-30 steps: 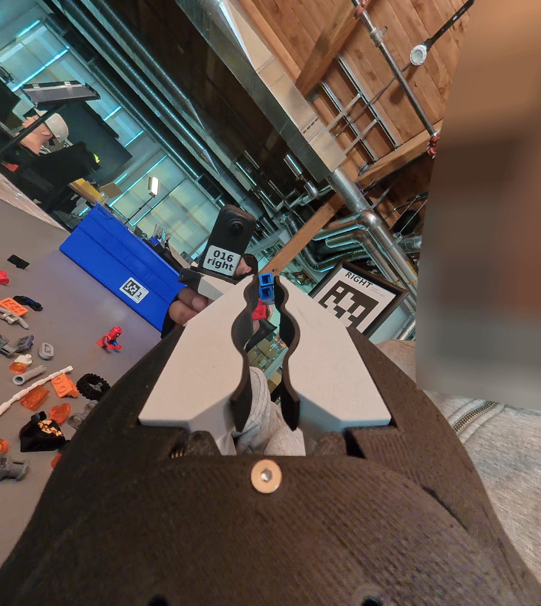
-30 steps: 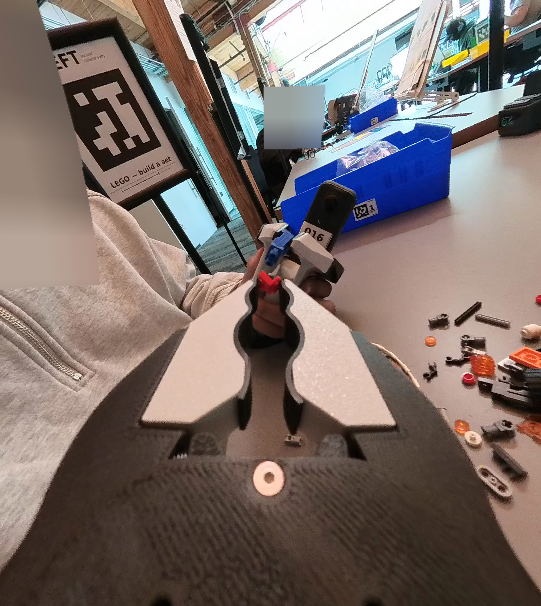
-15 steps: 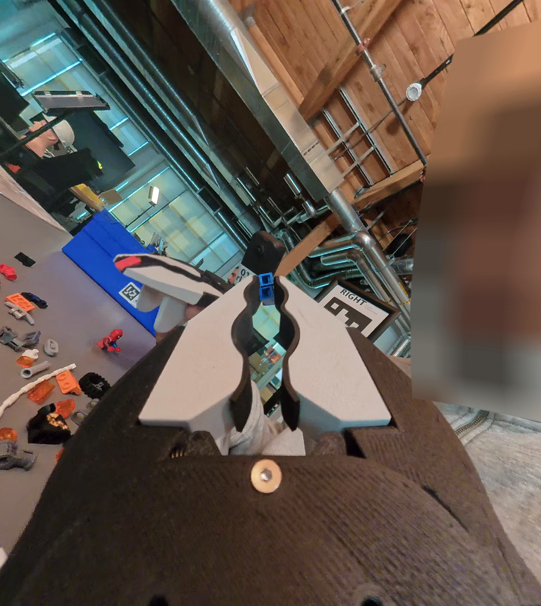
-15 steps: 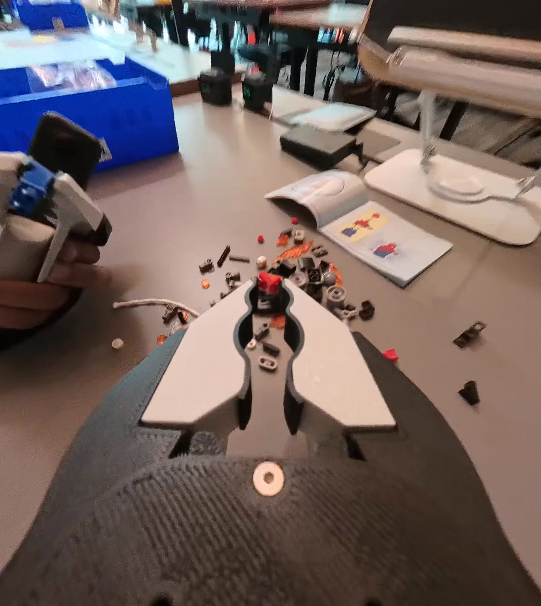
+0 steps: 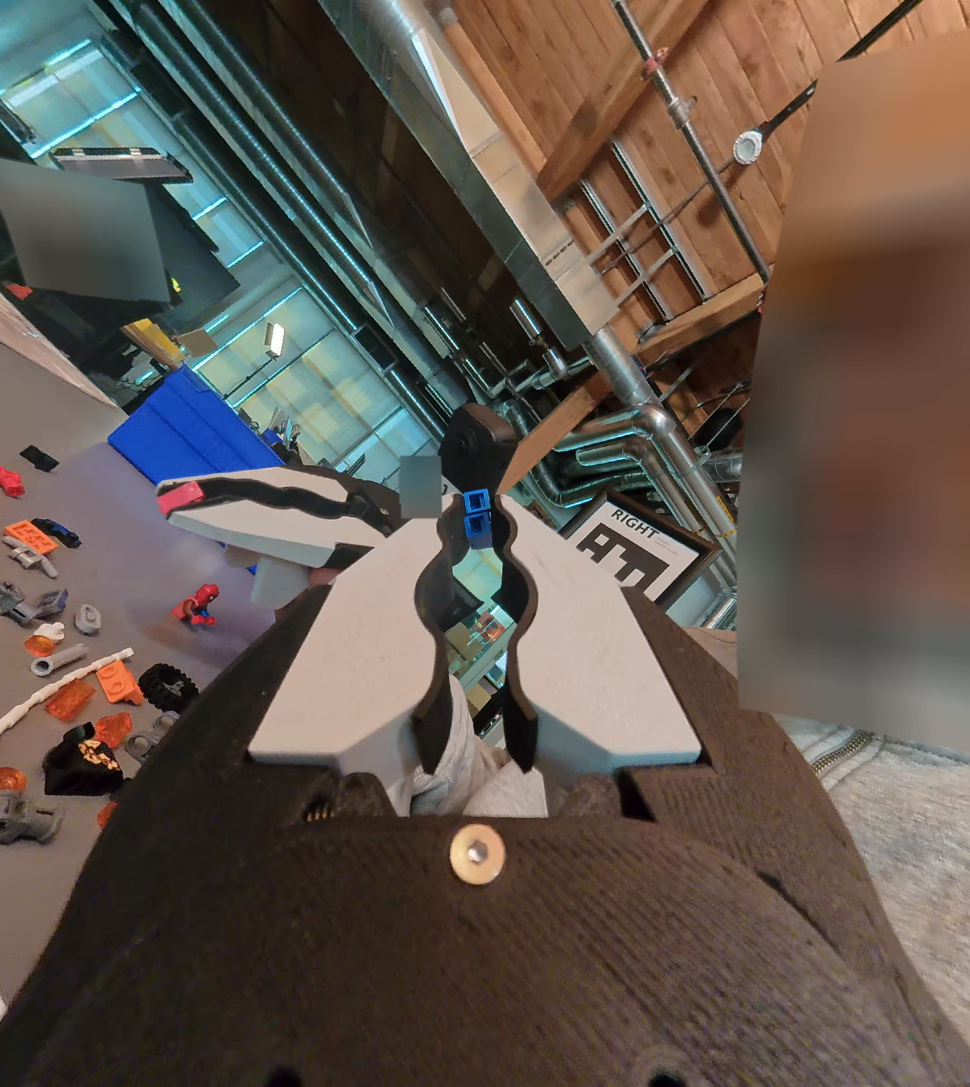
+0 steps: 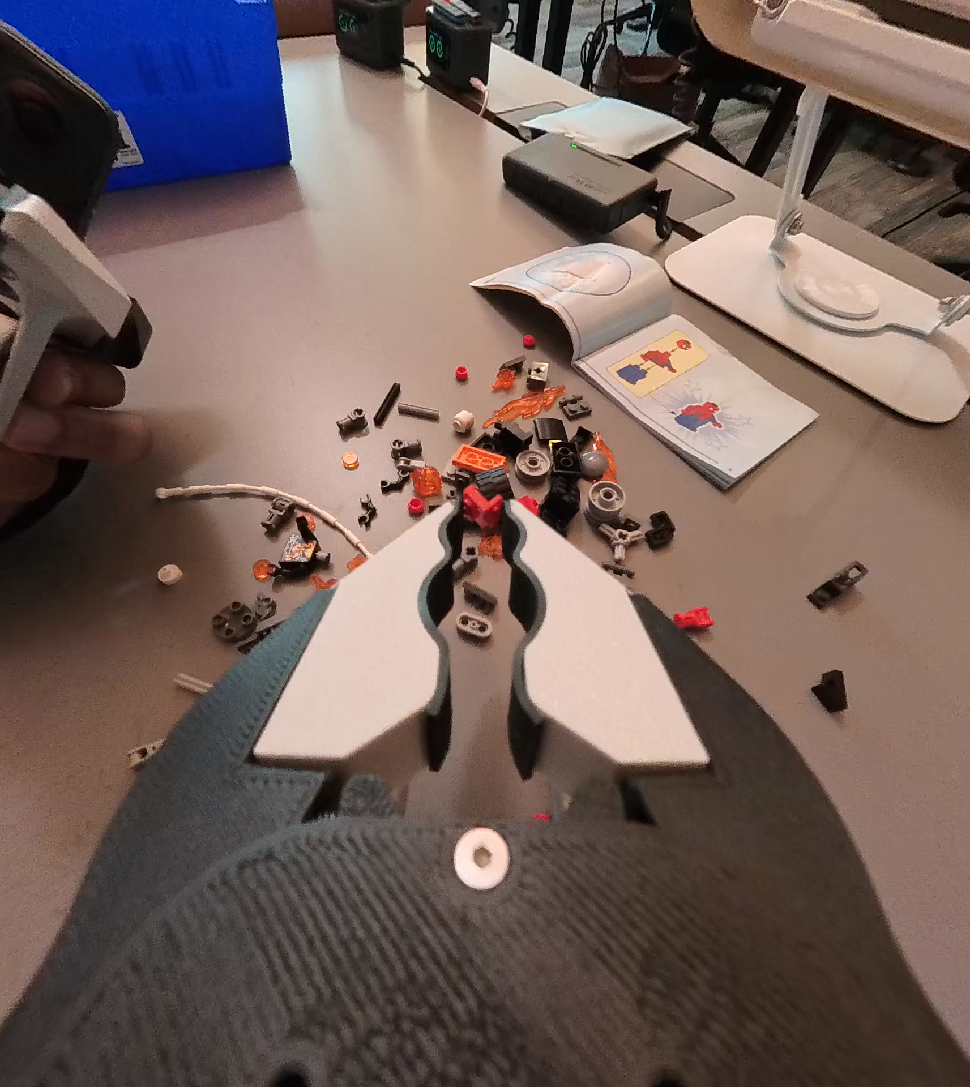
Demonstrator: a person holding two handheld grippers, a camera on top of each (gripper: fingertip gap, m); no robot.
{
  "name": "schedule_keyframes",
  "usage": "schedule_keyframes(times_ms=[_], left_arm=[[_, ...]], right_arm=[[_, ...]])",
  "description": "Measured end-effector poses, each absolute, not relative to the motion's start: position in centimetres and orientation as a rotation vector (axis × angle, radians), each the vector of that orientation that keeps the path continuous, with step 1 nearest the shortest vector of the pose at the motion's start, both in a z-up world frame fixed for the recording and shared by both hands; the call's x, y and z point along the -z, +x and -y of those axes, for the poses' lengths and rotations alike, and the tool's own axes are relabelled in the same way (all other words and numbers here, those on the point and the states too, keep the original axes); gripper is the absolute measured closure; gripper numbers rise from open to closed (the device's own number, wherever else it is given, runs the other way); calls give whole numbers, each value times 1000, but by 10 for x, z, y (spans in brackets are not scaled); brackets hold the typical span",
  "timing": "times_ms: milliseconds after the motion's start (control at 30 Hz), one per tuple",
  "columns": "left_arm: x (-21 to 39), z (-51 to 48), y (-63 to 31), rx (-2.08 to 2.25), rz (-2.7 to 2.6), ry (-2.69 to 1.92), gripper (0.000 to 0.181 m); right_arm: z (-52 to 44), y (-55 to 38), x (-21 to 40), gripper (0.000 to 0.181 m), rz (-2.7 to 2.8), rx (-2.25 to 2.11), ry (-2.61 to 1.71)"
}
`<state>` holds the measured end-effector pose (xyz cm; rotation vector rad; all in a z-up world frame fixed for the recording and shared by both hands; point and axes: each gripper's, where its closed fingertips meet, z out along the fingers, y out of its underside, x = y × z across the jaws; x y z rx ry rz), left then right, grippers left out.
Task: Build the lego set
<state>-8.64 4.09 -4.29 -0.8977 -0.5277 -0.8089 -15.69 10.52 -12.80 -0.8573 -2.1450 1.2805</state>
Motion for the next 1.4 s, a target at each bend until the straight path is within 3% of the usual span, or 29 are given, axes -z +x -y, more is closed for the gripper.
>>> schedule_keyframes(times_ms=[1400], left_arm=[[44,-41,-88,817,541,-895,174]], right_arm=[[-112,-161,158,170,2242,-1111,-954]])
